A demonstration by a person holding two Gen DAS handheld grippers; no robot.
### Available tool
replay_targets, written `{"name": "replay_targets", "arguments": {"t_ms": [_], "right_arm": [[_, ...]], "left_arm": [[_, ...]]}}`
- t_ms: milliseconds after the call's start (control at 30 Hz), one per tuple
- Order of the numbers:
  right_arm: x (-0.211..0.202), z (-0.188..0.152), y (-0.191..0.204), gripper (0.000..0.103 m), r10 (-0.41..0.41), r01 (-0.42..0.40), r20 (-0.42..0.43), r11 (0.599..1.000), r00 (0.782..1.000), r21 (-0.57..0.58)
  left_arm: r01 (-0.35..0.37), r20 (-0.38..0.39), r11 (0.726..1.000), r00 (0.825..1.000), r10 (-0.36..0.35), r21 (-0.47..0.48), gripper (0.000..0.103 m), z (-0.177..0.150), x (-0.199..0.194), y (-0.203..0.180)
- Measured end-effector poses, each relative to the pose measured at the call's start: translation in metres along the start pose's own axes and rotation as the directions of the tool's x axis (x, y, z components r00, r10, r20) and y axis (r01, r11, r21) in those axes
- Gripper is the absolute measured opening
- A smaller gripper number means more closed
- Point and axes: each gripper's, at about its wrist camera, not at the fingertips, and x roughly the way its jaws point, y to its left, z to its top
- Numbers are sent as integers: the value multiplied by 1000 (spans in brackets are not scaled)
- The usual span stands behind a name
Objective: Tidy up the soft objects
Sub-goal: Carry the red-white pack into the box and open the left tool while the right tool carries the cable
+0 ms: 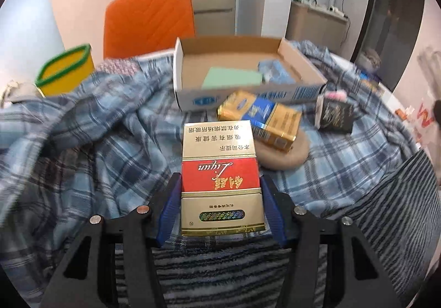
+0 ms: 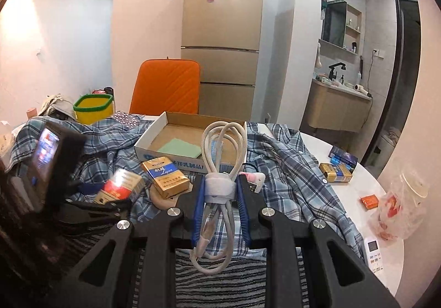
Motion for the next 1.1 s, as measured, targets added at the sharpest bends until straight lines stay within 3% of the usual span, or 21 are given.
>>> {"name": "replay_targets", "arguments": {"t_ms": [233,500,900,1100], "right_arm": [[0,6,1,24,-12,12,17,1000,1000,-9],[-3,28,-4,24,-23,23,77,1000,997,-11],[-5,105,-11,24,-64,76,246,996,967,-39],[8,148,-15,24,-49,51,277,999,960,2]], "left_arm": [[5,131,1000,991,-4,-11,55,16,-41,-2],[-5,259,1000,966,9,-16,55,47,-76,-11],[-27,404,998,913,46,-54,55,111,-104,-19],[-47,447,995,891,81,-86,55,145,-109,-13]]}}
